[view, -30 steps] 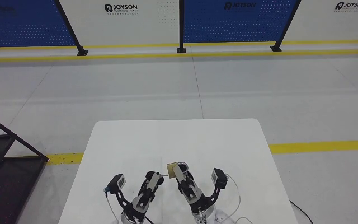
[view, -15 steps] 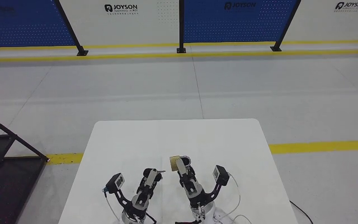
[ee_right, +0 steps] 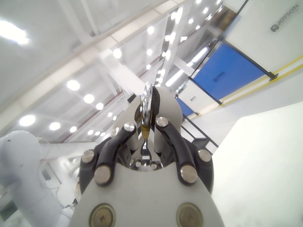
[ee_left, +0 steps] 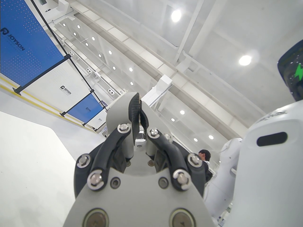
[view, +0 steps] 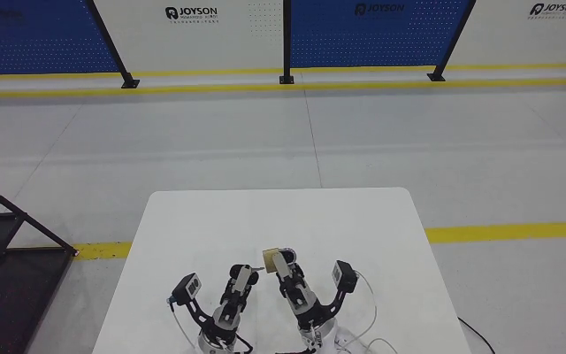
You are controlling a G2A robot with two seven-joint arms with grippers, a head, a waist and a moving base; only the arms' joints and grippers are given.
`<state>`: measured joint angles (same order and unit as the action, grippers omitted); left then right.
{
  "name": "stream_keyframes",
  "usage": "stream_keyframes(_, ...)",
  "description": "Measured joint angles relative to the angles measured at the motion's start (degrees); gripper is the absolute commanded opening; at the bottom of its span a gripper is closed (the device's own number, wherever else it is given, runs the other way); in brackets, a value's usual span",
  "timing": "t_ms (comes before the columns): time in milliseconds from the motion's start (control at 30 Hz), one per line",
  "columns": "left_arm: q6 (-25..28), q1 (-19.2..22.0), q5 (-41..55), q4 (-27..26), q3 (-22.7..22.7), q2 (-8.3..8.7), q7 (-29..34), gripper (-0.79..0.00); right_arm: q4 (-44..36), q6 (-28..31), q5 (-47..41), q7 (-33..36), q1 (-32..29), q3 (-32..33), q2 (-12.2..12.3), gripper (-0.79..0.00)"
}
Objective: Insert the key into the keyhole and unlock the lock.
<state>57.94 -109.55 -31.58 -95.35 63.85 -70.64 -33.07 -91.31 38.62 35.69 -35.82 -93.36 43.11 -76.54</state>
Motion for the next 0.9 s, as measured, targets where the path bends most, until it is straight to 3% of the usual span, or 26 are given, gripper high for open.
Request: stream_keyframes(900, 0.02, 0.09, -0.31, 0.22, 0.76, -1.31, 0.08, -0.785, -0.02, -0.78, -0.36, 1.47, 0.91, -1.23, 0.41, -0.785)
